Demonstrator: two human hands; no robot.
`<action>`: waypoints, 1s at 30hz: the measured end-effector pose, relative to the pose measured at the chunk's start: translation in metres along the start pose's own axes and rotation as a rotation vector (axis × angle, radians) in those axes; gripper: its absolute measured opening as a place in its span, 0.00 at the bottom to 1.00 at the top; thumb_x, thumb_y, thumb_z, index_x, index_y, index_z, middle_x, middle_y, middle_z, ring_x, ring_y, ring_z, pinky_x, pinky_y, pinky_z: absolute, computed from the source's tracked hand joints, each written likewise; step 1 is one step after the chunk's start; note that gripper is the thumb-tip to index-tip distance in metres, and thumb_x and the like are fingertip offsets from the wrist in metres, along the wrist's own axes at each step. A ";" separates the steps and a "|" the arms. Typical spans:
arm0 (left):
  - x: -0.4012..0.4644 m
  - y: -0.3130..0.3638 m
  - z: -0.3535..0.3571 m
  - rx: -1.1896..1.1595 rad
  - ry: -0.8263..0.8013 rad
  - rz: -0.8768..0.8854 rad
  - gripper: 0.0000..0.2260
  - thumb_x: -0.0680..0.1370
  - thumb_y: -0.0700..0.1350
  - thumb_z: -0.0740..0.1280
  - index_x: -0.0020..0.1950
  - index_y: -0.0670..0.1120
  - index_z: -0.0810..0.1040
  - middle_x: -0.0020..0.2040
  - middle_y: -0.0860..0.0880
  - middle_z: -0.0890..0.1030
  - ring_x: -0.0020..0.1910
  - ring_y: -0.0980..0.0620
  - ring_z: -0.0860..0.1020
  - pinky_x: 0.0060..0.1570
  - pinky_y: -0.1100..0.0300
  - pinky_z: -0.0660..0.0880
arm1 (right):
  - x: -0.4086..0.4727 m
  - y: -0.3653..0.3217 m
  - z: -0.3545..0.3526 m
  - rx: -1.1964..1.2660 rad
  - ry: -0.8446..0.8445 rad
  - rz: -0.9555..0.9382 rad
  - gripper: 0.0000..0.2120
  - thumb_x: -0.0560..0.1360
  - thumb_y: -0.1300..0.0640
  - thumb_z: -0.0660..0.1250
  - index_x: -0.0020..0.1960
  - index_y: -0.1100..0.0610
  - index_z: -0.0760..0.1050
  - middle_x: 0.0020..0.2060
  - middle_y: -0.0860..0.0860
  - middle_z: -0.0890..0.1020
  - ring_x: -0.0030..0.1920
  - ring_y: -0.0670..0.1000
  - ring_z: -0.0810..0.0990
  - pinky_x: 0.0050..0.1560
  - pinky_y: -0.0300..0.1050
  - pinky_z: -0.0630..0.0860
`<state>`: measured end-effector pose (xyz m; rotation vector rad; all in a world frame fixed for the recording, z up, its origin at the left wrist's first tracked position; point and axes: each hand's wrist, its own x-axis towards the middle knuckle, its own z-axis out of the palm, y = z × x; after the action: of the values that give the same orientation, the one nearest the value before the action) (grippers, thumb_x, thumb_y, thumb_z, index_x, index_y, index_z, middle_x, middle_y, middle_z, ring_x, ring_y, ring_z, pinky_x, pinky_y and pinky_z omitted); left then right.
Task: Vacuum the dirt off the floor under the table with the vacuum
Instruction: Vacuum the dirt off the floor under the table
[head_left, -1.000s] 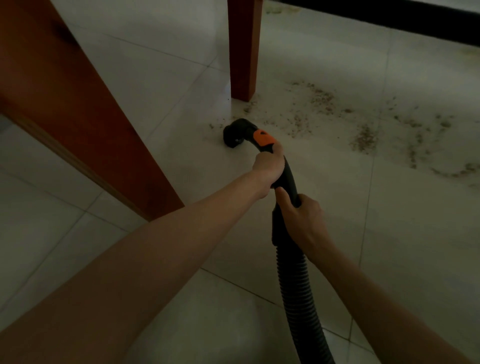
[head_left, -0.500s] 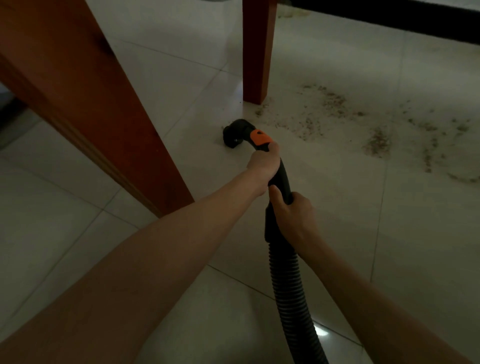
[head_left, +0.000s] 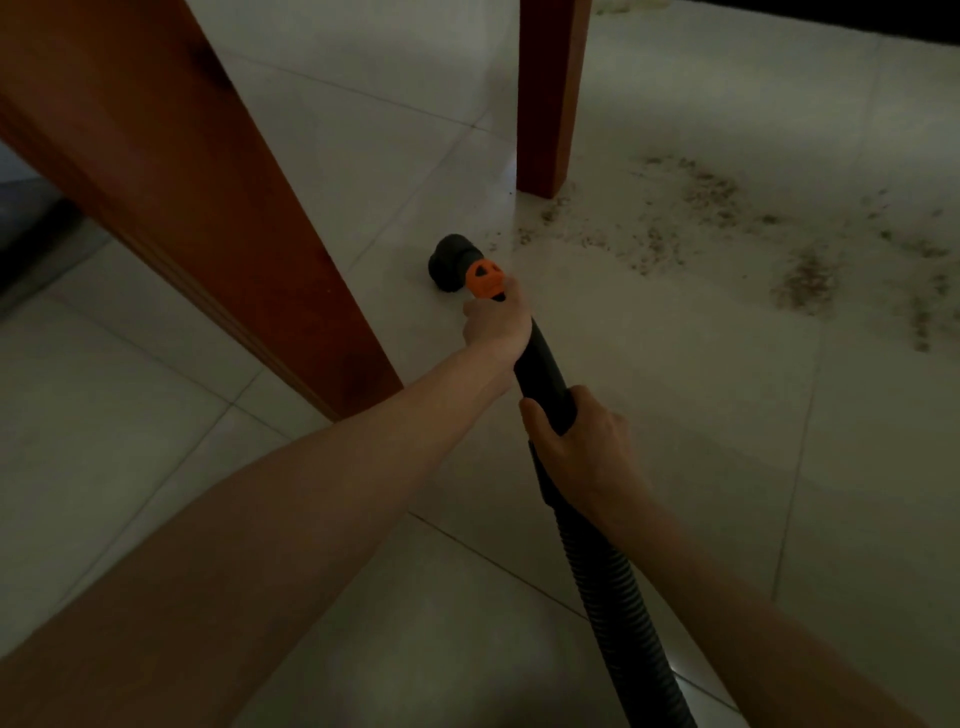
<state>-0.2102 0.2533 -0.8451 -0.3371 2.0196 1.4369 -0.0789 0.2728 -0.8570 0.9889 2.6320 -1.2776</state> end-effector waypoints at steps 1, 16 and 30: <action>0.000 -0.002 -0.001 -0.008 0.017 -0.008 0.25 0.81 0.58 0.53 0.71 0.41 0.62 0.54 0.44 0.74 0.37 0.51 0.71 0.40 0.58 0.70 | 0.002 0.001 -0.002 0.047 -0.042 -0.001 0.13 0.77 0.45 0.63 0.47 0.55 0.69 0.34 0.48 0.75 0.30 0.45 0.74 0.27 0.37 0.68; 0.018 0.006 -0.020 -0.326 0.048 -0.090 0.24 0.80 0.58 0.57 0.63 0.39 0.71 0.35 0.45 0.75 0.31 0.50 0.73 0.32 0.59 0.72 | 0.034 -0.018 0.007 0.005 -0.105 -0.120 0.19 0.78 0.38 0.55 0.48 0.55 0.69 0.36 0.51 0.77 0.33 0.49 0.76 0.31 0.42 0.72; 0.046 0.032 0.003 -0.053 0.087 -0.078 0.28 0.79 0.61 0.54 0.70 0.41 0.66 0.58 0.42 0.75 0.50 0.44 0.75 0.53 0.53 0.75 | 0.063 -0.014 -0.007 -0.113 -0.075 -0.129 0.20 0.79 0.37 0.52 0.47 0.55 0.66 0.32 0.50 0.71 0.31 0.49 0.72 0.31 0.45 0.68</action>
<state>-0.2616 0.2745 -0.8497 -0.5034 2.0161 1.4518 -0.1352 0.3049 -0.8622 0.7521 2.7143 -1.1487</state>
